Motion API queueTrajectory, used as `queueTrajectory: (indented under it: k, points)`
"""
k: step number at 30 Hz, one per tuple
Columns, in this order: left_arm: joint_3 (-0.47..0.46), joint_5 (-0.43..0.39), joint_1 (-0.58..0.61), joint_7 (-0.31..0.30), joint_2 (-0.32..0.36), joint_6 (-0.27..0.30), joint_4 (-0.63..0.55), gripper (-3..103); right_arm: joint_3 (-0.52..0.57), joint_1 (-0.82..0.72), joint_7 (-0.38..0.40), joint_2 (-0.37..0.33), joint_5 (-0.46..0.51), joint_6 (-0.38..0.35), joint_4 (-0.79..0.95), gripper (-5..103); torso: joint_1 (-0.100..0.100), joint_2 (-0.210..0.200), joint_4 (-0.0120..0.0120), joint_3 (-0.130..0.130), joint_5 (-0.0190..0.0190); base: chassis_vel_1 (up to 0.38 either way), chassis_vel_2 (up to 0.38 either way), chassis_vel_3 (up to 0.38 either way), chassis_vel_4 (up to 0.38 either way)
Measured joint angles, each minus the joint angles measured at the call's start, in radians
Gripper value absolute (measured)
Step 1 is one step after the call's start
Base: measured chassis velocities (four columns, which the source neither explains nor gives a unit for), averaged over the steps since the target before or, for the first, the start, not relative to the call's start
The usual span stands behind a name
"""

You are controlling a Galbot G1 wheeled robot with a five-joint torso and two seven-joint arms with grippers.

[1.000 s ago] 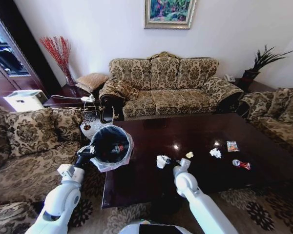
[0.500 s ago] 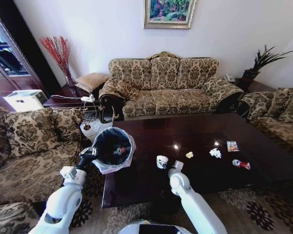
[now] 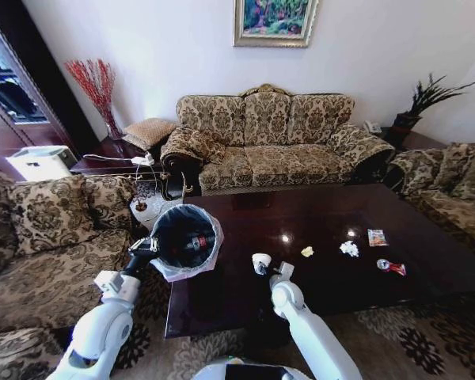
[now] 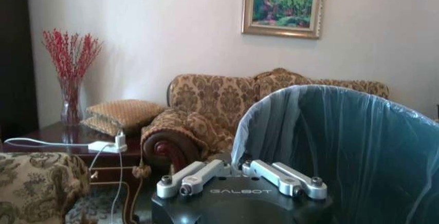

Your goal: Move to the front of the table and place the trash on the table into the trash bin.

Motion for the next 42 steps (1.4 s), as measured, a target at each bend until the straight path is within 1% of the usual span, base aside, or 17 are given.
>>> queueTrajectory:
  k: [1,4,6,9,12,20,22,23,26,27,28,31,32,34,38,39,42]
  points:
    - [0.000,0.000,0.000,0.000,0.000,0.000,0.000,3,0.000,0.000,0.000,0.000,0.000,0.000,0.000,34,0.000,0.000,0.0000,0.000,0.0000,0.000,0.000,0.000,0.000]
    - [-0.002,-0.003,0.000,0.000,0.000,-0.005,-0.002,3,-0.001,-0.002,-0.001,0.000,0.001,0.000,0.012,18,0.000,0.000,0.0000,0.000,0.0001,0.000,0.000,0.000,0.000]
    - [-0.002,-0.003,0.001,0.001,-0.001,-0.007,-0.003,3,-0.001,-0.002,-0.001,0.001,0.000,0.000,0.016,18,0.000,0.000,0.0002,0.000,0.0001,0.000,0.000,0.000,0.000]
    - [-0.002,-0.003,0.002,0.003,-0.004,-0.009,-0.005,3,-0.001,-0.003,0.001,-0.006,-0.004,0.002,0.039,6,0.000,0.000,0.0003,0.000,0.0002,0.000,0.000,0.000,0.000]
    - [-0.002,-0.003,0.002,0.003,-0.004,-0.010,-0.005,3,-0.001,-0.009,0.005,-0.021,-0.012,0.003,0.078,0,0.000,0.000,0.0000,0.000,0.0002,0.000,0.000,0.000,0.000]
    - [0.001,-0.002,-0.003,0.004,-0.004,-0.012,-0.005,3,0.002,-0.011,0.028,-0.107,-0.052,0.006,0.303,-1,0.000,0.000,0.0001,0.000,0.0004,0.000,0.000,0.000,0.000]
    - [0.003,0.001,-0.002,0.006,-0.002,-0.011,-0.001,3,0.008,-0.002,0.012,-0.165,-0.057,0.012,0.433,0,0.000,0.000,0.0000,0.000,0.0001,0.000,0.000,0.000,0.000]
    - [0.003,0.001,-0.002,0.006,-0.002,-0.011,-0.001,3,0.008,-0.002,0.012,-0.165,-0.057,0.012,0.433,0,0.000,0.000,0.0000,0.000,0.0001,0.000,0.000,0.000,0.000]
    - [0.015,0.014,0.001,0.015,0.013,-0.011,0.014,3,0.018,0.042,-0.043,-0.292,-0.046,0.059,0.590,0,0.000,0.000,0.0005,0.000,0.0002,0.000,0.000,0.000,0.000]
    - [0.015,0.014,0.001,0.015,0.013,-0.011,0.014,3,0.018,0.042,-0.043,-0.292,-0.046,0.059,0.590,0,0.000,0.000,0.0005,0.000,0.0002,0.000,0.000,0.000,0.000]
    - [0.020,0.014,0.000,0.015,0.020,-0.012,0.015,3,0.024,0.052,-0.063,-0.331,-0.031,0.074,0.622,0,0.000,0.000,0.0005,0.000,0.0003,0.000,0.000,0.000,0.000]
    - [0.035,-0.004,-0.013,0.016,0.049,0.000,0.015,3,0.041,0.098,-0.181,-0.472,0.021,0.132,0.726,0,0.000,0.000,-0.0004,0.000,0.0002,0.000,0.000,0.000,0.000]
    - [0.035,-0.004,-0.013,0.016,0.049,0.000,0.015,3,0.041,0.098,-0.181,-0.472,0.021,0.132,0.726,0,0.000,0.000,-0.0004,0.000,0.0002,0.000,0.000,0.000,0.000]
    - [0.050,-0.011,-0.025,0.015,0.070,0.011,0.030,3,0.023,0.164,-0.251,-0.544,0.095,0.150,0.776,0,0.000,0.000,-0.0004,0.000,0.0001,0.000,0.000,0.000,0.000]
    - [0.082,-0.013,-0.039,0.006,0.100,0.015,0.044,3,-0.041,0.261,-0.312,-0.580,0.163,0.155,0.794,0,0.000,0.000,0.0006,0.000,0.0002,0.000,0.000,0.000,0.000]
    - [0.095,-0.016,-0.047,0.004,0.113,0.020,0.046,3,-0.075,0.302,-0.332,-0.586,0.185,0.153,0.796,0,0.000,0.000,-0.0001,0.000,0.0000,0.000,0.000,0.000,0.000]
    - [0.104,-0.032,-0.058,0.002,0.128,0.035,0.037,3,-0.224,0.426,-0.357,-0.575,0.237,0.139,0.786,0,0.000,0.000,0.0004,0.000,0.0001,0.000,0.000,0.000,0.000]
